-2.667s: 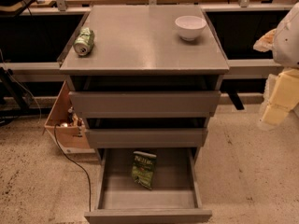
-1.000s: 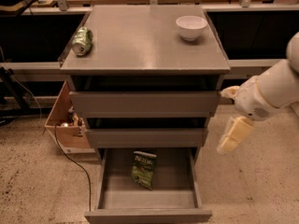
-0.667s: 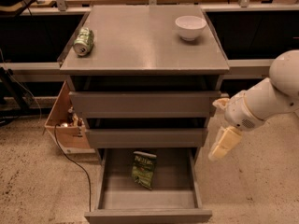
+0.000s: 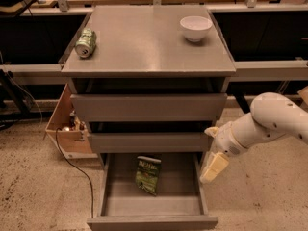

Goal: Pick green jalapeno chip bag from bottom drawer and place on counter

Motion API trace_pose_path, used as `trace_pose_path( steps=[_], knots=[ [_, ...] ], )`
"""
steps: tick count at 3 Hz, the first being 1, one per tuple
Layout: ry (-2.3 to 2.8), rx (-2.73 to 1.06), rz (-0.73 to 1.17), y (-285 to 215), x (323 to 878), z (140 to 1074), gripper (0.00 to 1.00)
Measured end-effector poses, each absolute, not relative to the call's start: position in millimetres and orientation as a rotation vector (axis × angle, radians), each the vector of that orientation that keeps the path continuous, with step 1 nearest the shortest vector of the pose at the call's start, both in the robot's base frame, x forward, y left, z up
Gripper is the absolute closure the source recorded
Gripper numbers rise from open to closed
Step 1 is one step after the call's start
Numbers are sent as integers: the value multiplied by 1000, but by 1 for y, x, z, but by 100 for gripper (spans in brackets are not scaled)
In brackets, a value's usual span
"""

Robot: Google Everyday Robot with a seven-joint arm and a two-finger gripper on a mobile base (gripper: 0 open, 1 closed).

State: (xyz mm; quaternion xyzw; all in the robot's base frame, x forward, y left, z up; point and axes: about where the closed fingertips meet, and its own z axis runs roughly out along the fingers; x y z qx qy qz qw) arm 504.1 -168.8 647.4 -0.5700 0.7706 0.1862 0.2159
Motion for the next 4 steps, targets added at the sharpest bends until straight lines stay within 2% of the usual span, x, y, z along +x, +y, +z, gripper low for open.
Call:
trace_pose_path(
  steps=[2, 4],
  knots=[
    [2170, -1507, 564, -164, 502, 627, 0],
    [2219, -1220, 655, -157, 520, 516, 0]
  ],
)
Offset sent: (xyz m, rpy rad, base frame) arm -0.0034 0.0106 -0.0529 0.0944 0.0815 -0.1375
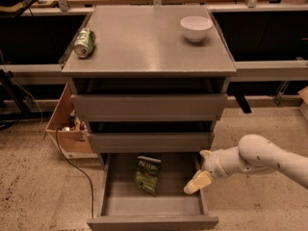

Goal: Pick green jalapeno chip bag from bottom drawer and place on counter

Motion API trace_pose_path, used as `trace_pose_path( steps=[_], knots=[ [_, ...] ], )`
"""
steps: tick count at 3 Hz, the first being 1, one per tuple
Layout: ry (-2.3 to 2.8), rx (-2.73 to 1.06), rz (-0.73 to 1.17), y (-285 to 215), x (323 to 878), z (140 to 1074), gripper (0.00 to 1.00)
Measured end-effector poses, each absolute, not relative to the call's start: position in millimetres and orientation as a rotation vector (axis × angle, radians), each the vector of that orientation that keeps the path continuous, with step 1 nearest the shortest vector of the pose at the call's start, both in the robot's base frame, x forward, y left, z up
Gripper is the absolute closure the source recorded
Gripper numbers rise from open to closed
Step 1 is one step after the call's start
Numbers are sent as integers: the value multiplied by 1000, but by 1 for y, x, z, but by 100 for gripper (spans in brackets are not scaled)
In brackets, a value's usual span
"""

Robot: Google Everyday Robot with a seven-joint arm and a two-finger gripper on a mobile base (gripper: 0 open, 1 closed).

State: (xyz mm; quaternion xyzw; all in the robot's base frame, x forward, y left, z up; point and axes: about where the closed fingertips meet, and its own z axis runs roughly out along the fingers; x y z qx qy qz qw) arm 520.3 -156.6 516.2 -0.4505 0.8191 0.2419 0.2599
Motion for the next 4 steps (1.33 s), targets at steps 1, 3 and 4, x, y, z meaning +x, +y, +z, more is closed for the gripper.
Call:
trace_pose_path(
  steps=[1, 3, 4],
  knots=[
    [2219, -1171, 639, -156, 536, 468, 0],
    [2189, -1140, 686, -112, 580, 353, 0],
    [2192, -1131, 684, -112, 580, 351, 0]
  ],
)
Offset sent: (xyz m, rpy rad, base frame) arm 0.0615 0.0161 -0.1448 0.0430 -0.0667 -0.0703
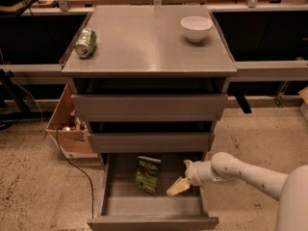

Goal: Pick green jalapeno chip bag from bottom drawer and place on counter

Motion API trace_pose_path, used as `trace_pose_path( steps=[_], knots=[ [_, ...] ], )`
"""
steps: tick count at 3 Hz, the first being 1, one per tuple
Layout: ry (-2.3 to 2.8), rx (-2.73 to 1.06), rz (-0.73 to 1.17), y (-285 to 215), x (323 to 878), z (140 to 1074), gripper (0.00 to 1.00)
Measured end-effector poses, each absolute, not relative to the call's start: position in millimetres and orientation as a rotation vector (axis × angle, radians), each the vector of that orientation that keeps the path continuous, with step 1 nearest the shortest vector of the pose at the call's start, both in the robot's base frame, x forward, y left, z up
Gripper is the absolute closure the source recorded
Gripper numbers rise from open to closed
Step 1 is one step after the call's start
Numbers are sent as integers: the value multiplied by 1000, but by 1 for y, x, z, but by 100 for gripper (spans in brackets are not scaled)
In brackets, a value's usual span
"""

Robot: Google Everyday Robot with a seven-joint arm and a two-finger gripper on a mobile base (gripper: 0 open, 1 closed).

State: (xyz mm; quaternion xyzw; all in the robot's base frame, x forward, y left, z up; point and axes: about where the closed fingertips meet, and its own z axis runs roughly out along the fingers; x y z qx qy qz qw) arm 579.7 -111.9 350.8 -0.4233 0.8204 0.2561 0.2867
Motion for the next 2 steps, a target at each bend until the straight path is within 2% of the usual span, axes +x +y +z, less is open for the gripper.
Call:
trace_pose_path(
  steps=[2],
  knots=[
    [2200, -1030, 675, -101, 595, 309, 0]
  ],
)
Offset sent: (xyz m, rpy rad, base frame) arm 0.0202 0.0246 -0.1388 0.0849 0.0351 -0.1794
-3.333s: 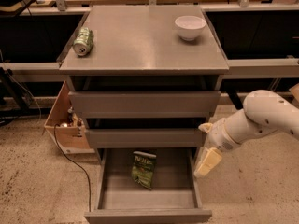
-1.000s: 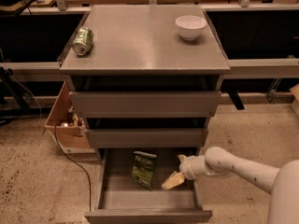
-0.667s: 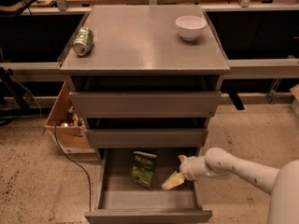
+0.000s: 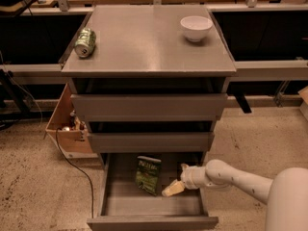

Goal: Pick green jalapeno chip bag from bottom drawer and place on counter

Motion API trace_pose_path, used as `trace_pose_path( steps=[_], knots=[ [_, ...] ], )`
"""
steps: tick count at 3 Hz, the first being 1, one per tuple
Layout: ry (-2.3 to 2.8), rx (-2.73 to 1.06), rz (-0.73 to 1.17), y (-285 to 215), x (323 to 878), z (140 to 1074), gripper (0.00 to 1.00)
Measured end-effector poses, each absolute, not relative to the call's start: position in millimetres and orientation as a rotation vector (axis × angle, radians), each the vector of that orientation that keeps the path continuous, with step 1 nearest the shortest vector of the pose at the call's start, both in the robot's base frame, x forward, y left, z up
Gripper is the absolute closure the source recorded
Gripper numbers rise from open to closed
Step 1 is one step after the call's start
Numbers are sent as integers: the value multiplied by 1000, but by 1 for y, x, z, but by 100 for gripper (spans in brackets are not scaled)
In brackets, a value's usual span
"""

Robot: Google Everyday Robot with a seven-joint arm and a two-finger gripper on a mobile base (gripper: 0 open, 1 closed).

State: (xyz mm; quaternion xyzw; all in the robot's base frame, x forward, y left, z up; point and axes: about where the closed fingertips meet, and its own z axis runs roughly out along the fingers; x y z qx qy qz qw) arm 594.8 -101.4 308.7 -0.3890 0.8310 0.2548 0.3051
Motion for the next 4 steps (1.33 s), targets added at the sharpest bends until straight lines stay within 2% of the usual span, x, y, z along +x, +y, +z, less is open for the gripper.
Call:
trace_pose_path(
  steps=[2, 4],
  knots=[
    [2185, -1015, 800, -47, 608, 170, 0],
    [2073, -1046, 890, -2, 628, 136, 0]
  ],
)
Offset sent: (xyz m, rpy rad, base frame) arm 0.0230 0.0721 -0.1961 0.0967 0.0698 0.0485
